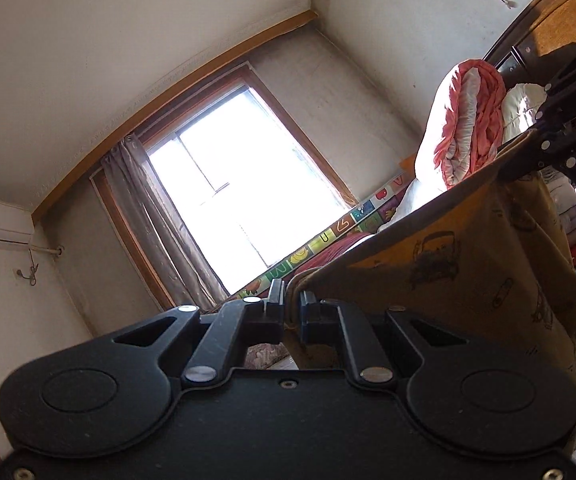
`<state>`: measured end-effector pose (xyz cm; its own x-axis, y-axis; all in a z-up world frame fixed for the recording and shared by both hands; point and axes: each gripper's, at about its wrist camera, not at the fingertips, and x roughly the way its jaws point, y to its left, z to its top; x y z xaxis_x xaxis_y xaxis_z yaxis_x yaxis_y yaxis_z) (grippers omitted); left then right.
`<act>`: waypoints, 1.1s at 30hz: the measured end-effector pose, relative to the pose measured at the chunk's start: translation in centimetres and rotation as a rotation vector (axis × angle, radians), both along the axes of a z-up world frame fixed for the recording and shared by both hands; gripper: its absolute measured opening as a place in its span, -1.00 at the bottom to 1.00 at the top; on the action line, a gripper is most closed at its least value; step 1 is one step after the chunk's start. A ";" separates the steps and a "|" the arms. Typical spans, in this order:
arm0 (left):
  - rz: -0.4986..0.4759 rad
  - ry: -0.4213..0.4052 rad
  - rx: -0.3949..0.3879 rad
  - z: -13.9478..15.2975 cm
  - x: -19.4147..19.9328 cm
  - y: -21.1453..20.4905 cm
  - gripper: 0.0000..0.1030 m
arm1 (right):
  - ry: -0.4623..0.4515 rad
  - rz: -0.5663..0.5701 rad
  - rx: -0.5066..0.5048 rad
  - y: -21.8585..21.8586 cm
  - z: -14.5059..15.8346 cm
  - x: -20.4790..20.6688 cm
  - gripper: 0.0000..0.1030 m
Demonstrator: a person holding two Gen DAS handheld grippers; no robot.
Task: Fold clothes
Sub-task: 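Lift the yellow garment with both grippers and shake it open in the air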
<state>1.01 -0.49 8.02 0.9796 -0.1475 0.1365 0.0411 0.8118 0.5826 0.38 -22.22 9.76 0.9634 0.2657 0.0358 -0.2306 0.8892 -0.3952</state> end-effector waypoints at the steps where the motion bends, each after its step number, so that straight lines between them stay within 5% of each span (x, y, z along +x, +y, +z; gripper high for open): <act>1: 0.001 -0.003 0.001 0.0 -0.2 0.1 -0.87 | -0.007 0.001 -0.010 0.0 0.3 -0.2 -0.84; 19: 0.006 0.013 0.006 -0.3 -4.1 -0.4 -0.87 | -0.009 0.060 -0.028 -0.1 2.0 -4.1 -0.84; 28: 0.023 0.101 0.010 -1.9 -0.2 -0.4 -0.86 | 0.034 0.065 -0.076 -0.3 1.3 -3.8 -0.84; 33: 0.047 0.197 0.017 -4.8 4.8 -0.3 -0.86 | 0.129 0.064 -0.104 0.6 -0.9 0.8 -0.84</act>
